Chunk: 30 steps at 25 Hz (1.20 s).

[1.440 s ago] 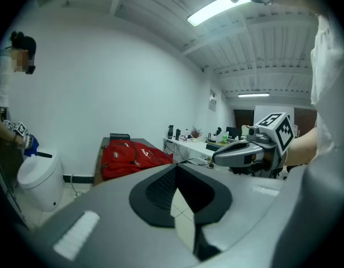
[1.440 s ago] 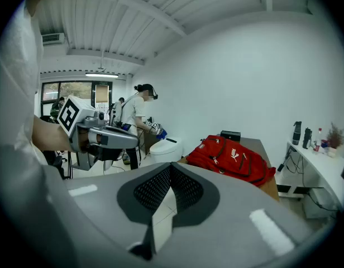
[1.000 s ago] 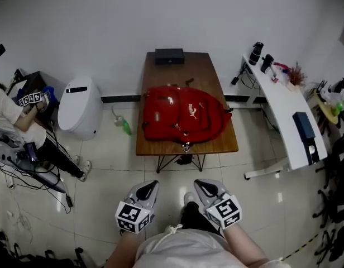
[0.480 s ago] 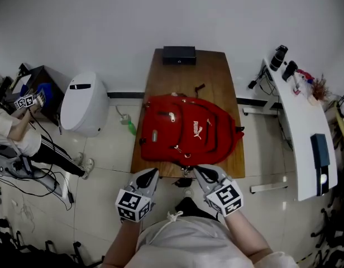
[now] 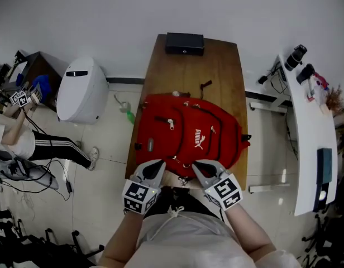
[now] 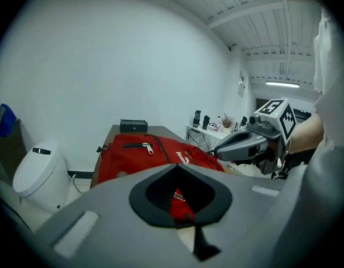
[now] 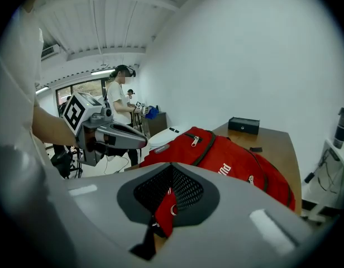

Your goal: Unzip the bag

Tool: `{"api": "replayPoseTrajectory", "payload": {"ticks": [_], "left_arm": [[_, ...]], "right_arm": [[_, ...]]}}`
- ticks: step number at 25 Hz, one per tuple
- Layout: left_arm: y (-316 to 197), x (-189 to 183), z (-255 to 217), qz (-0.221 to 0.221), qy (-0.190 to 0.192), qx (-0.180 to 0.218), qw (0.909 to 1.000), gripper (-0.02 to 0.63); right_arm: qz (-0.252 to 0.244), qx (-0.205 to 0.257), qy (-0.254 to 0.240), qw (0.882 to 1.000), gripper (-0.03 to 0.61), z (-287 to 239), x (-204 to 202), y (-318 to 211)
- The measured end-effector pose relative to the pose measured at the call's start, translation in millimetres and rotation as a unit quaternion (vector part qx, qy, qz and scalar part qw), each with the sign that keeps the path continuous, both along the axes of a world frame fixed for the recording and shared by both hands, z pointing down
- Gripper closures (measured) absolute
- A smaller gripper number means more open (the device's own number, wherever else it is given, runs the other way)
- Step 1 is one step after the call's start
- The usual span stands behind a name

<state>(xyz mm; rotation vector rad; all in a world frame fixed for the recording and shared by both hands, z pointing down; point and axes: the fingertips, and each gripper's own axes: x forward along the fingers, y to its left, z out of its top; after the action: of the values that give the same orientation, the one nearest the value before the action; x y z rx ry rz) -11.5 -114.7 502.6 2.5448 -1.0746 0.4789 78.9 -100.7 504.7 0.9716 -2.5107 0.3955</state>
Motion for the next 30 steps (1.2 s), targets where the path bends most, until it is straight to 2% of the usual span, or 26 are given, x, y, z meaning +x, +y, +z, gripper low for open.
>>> {"api": "replayPoseTrajectory", "payload": {"ticks": [6,9,17,24,30], "left_arm": [[-25,-6,25,0.028,-0.017,-0.025,0.9992,0.607],[-36,-1,38,0.05,-0.02,-0.037,0.9979,0.607],[-58,11,62,0.086,-0.036,-0.064,0.9936,0.607],[-56,12,64,0.099,-0.04,-0.068,0.9919,0.607],[-55,13,67,0.108,-0.042,-0.09,0.9892,0.607]], "right_arm": [[-0.025,-0.059,0.017,0.998,0.569,37,-33,-11],[-0.038,-0.089,0.031,0.995,0.513,63,-47,-14],[-0.047,-0.14,0.044,0.988,0.472,105,-61,-20],[-0.042,-0.156,0.044,0.986,0.499,127,-66,-17],[-0.061,-0.172,0.008,0.983,0.553,122,-64,-18]]}}
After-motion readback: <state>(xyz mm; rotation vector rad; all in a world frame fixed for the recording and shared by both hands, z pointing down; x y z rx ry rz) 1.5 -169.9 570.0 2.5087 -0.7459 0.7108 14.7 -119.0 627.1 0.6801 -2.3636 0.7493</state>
